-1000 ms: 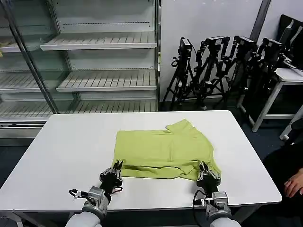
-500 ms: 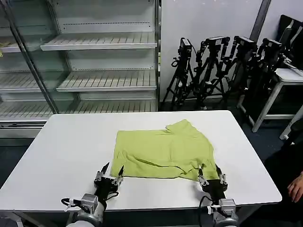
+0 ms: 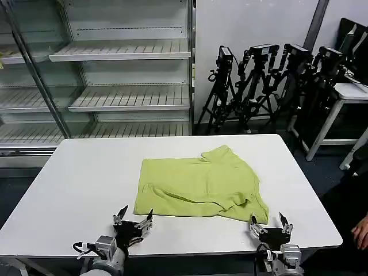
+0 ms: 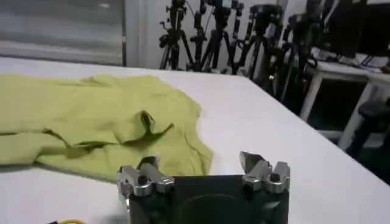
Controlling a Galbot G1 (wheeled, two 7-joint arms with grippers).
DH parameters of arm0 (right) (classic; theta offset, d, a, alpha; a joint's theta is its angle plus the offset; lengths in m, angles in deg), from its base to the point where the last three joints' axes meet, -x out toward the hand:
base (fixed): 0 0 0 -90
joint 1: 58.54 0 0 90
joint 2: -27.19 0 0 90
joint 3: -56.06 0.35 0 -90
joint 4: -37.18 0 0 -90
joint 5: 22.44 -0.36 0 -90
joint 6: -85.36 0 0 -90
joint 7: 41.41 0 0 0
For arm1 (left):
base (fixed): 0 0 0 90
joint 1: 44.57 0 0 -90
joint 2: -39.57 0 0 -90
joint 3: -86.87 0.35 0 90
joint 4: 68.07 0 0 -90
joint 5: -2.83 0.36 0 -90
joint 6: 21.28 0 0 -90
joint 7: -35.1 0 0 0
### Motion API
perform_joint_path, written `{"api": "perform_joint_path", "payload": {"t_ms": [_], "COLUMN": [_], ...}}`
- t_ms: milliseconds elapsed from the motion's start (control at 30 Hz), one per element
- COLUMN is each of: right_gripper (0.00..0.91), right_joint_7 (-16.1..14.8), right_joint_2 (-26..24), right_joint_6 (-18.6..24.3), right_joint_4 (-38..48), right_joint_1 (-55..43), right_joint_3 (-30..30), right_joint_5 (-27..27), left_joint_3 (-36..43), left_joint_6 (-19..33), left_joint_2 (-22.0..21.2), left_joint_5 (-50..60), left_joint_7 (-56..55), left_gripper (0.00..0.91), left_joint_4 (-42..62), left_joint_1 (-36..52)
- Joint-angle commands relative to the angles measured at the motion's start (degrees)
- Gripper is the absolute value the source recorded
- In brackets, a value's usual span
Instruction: Fold and organize the clothes.
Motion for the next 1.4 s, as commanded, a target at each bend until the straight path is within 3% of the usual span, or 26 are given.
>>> {"api": "perform_joint_path", "payload": {"t_ms": [33, 833, 1400], "right_gripper": [0.0, 0.0, 0.0], "right_joint_7": [0.11, -1.37, -1.5], "right_joint_2": [-0.09, -0.2, -2.67], "right_joint_6": [-1.87, -0.28, -0.26], "right_joint_4": [-0.18, 2.11, -3.07], "right_joint_1": [0.48, -1.2, 3.68], "right_joint_3": [0.4, -0.61, 2.16], "right_joint_5": [-1.77, -1.9, -2.49], "left_joint_3": [0.54, 0.12, -1.53], "left_joint_6": [-0.76, -1.88, -7.87], "left_joint_2": [0.15, 0.62, 3.14], "left_joint_5": [-3.39, -3.18, -0.41], "left_joint_7": [-0.31, -0.15, 0.08], "left_gripper": [0.02, 0.02, 0.02], "left_joint_4": [1.12, 3.71, -0.81], "left_joint_1": [2.17, 2.71, -3.05]}}
